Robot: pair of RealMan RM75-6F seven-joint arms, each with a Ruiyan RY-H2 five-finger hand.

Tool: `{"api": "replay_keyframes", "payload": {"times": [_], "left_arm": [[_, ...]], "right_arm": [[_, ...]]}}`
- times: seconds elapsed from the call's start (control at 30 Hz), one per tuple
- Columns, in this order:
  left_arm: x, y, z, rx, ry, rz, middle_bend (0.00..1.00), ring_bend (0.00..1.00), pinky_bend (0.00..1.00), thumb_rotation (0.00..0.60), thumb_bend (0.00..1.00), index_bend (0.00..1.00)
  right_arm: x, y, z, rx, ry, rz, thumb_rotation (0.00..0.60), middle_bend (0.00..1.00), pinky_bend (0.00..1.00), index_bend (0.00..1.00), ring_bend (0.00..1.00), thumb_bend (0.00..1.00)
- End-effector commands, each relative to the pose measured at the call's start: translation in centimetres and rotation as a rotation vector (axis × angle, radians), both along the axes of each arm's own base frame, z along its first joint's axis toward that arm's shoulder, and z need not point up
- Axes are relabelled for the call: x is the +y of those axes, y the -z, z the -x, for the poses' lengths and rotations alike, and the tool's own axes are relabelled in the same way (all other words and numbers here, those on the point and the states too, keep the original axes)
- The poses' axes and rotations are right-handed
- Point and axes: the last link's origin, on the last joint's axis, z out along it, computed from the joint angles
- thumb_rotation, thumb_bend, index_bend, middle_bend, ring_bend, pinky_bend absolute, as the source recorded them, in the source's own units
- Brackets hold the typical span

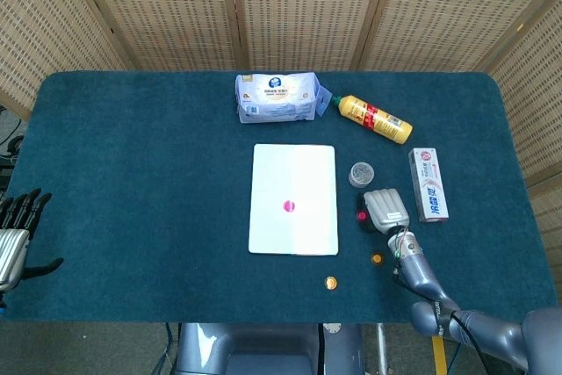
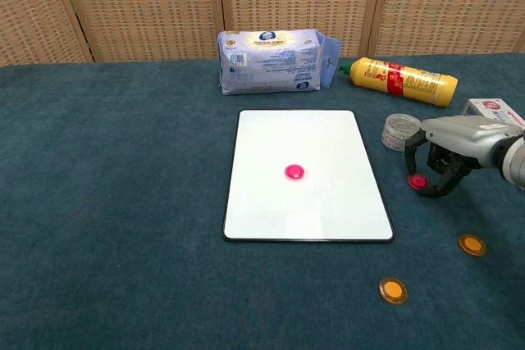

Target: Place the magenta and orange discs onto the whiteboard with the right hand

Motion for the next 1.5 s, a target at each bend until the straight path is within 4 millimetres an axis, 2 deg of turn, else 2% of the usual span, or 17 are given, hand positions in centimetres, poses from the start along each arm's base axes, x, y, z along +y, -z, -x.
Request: {"api": "replay_keyframes", "payload": {"times": [0.03,0.13,0.23,0.3,0.43,0.53,0.57,0.63,0.7,0.9,1.0,1.1,1.17,1.5], "left_arm": [[0.0,0.0,0.0,0.000,0.000,0.001,0.00,0.00,0.00,0.600,0.00,0.00],[0.0,0.1,0.0,0.001,0.001,0.004,0.00,0.00,0.00,0.600,0.00,0.00],[0.0,0.1,0.0,0.001,0.002,0.005,0.00,0.00,0.00,0.600,0.00,0.00],[0.0,0.0,0.0,-0.001,0.001,0.002,0.00,0.00,0.00,0.600,0.00,0.00],[0.0,-0.2,0.1,-0.006,-0.004,-0.003,0.00,0.00,0.00,0.600,0.00,0.00],[0.1,-0.4,0.2,-0.010,-0.006,-0.008,0.00,0.00,0.00,0.600,0.00,0.00],[0.1,-0.4,0.2,-0.012,-0.007,-0.010,0.00,0.00,0.00,0.600,0.00,0.00],[0.1,-0.5,0.3,-0.014,-0.008,-0.012,0.00,0.00,0.00,0.600,0.00,0.00],[0.1,-0.6,0.4,-0.017,-0.011,-0.011,0.00,0.00,0.00,0.600,0.00,0.00],[0.1,-0.5,0.3,-0.018,-0.008,-0.005,0.00,0.00,0.00,0.600,0.00,0.00],[0.0,-0.5,0.2,-0.017,-0.004,-0.004,0.00,0.00,0.00,0.600,0.00,0.00],[-0.1,-0.4,0.2,-0.016,-0.003,0.000,0.00,0.00,0.00,0.600,0.00,0.00],[-0.1,-0.3,0.2,-0.015,0.000,0.004,0.00,0.00,0.00,0.600,0.00,0.00],[-0.4,-0.2,-0.1,-0.011,0.014,0.008,0.00,0.00,0.00,0.600,0.00,0.00]], "right_arm": [[-0.3,-0.7,-1.6,-0.074,-0.006,0.005,0.600,0.91,1.00,0.53,0.92,0.34],[-0.7,-1.3,-3.4,-0.115,-0.024,0.009,0.600,0.91,1.00,0.53,0.92,0.34],[-1.4,-1.5,-6.3,-0.143,-0.061,0.015,0.600,0.91,1.00,0.53,0.92,0.34],[-1.7,-0.9,-8.0,-0.148,-0.075,0.011,0.600,0.91,1.00,0.53,0.92,0.34],[-2.1,0.5,-10.2,-0.137,-0.085,0.007,0.600,0.91,1.00,0.53,0.92,0.35],[-2.2,1.6,-10.7,-0.106,-0.074,-0.001,0.600,0.91,1.00,0.50,0.92,0.34],[-2.2,2.0,-10.7,-0.083,-0.070,-0.009,0.600,0.91,1.00,0.45,0.92,0.34],[-2.2,2.2,-10.7,-0.063,-0.061,-0.012,0.600,0.91,1.00,0.30,0.92,0.29],[-2.2,2.4,-10.8,-0.053,-0.057,-0.011,0.600,0.91,1.00,0.23,0.92,0.26],[-1.9,1.2,-11.1,-0.070,-0.072,0.018,0.600,0.91,1.00,0.21,0.92,0.26],[-0.6,-0.2,-10.6,-0.082,-0.092,0.022,0.600,0.91,1.00,0.23,0.92,0.26],[1.0,-1.5,-8.9,-0.087,-0.093,0.015,0.600,0.91,1.00,0.36,0.92,0.27],[2.0,-2.0,-7.7,-0.093,-0.092,0.010,0.600,0.91,1.00,0.40,0.92,0.30],[6.3,-2.9,-1.7,-0.108,-0.039,-0.038,0.600,0.91,1.00,0.40,0.92,0.34]]}}
